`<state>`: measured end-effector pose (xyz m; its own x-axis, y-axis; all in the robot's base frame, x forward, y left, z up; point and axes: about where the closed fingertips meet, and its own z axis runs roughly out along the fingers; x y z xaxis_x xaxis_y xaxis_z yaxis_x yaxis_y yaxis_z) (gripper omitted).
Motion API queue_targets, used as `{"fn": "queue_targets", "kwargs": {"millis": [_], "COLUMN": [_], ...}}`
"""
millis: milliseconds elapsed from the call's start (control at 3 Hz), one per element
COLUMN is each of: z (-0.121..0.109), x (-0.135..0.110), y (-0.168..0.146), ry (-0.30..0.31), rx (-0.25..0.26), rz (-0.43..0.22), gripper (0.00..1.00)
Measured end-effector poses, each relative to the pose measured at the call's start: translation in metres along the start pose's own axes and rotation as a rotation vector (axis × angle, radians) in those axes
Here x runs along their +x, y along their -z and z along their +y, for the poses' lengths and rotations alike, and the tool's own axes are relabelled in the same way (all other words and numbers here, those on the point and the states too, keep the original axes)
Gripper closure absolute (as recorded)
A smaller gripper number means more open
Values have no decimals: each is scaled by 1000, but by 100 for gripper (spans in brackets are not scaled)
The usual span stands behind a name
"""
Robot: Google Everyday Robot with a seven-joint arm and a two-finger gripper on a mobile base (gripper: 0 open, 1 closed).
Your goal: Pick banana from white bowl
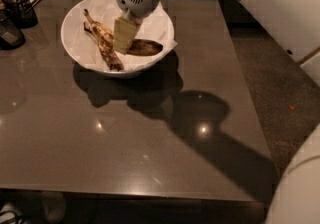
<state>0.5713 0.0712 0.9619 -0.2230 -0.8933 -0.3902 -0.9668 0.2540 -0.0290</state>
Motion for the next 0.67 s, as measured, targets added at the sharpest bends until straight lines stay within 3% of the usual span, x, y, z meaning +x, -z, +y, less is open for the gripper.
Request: {"fn": "queue_targets", "kwargs": {"millis": [333, 667], "z": [33, 89], "x": [0, 12], "y": [7, 7], "ry": [21, 26], "rx": [-35, -108], "rz": [-3, -23], "gripper": [100, 100]}}
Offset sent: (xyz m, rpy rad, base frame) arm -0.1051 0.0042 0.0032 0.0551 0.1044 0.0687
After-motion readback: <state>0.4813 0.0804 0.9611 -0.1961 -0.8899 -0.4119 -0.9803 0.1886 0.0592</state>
